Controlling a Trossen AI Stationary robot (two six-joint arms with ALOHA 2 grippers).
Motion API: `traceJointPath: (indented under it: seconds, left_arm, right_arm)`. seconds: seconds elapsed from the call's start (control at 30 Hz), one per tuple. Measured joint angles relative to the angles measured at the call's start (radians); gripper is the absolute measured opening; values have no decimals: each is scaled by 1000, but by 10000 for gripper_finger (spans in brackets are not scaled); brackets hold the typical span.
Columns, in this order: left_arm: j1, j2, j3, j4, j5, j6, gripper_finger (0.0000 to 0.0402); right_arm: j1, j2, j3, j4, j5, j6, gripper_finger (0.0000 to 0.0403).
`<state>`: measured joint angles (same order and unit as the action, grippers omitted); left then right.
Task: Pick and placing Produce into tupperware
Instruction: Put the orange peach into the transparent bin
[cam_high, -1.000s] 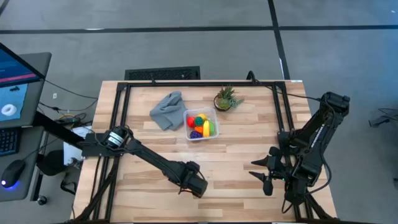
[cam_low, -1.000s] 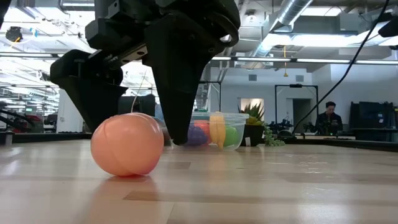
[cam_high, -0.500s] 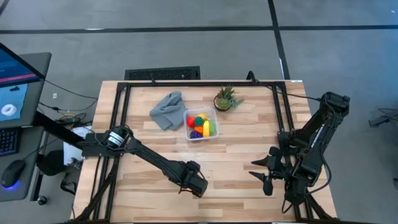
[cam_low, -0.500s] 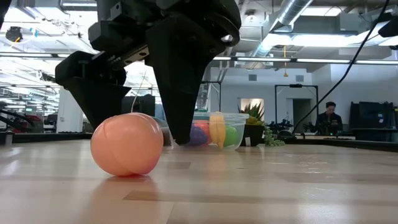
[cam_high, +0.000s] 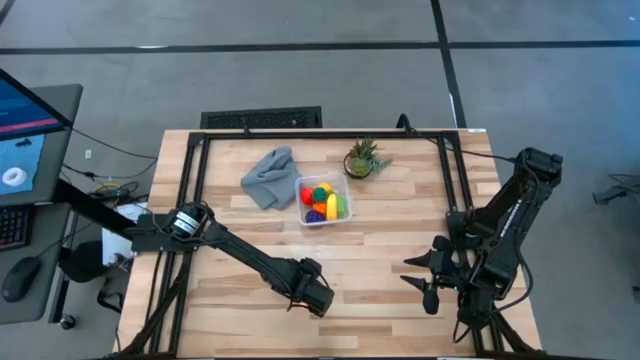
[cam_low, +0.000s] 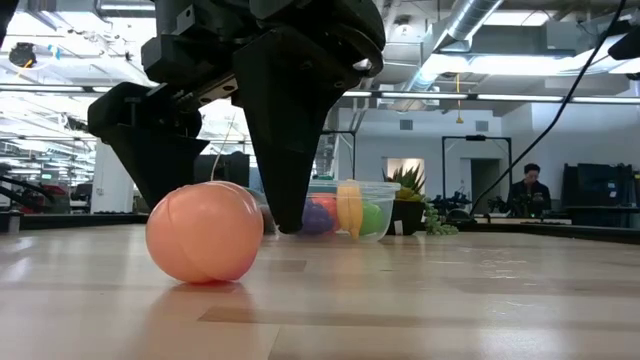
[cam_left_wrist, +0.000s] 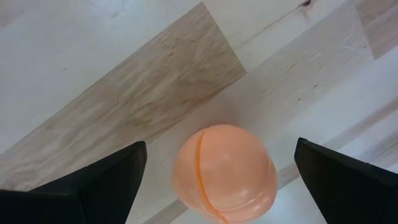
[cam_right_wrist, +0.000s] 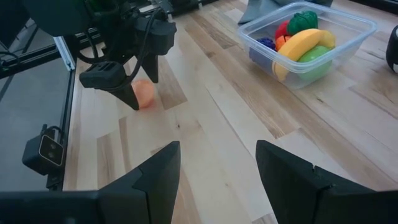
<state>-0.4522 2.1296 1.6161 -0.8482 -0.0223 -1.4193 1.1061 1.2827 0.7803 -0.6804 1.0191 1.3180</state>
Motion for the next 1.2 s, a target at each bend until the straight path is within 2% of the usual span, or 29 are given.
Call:
traceJointPath:
  seconds: [0.37, 0.77, 1.2]
  left_arm:
    - [0, 0, 0, 2, 11, -4, 394]
    - [0, 0, 0, 10, 30, -17, 347]
    - [-2, 0, 0, 9, 44, -17, 345]
  right_arm:
    - [0, 0, 0, 0, 0, 0, 234]
    - [0, 0, 0, 0, 0, 0, 234]
    - [0, 0, 0, 6, 0, 1, 234]
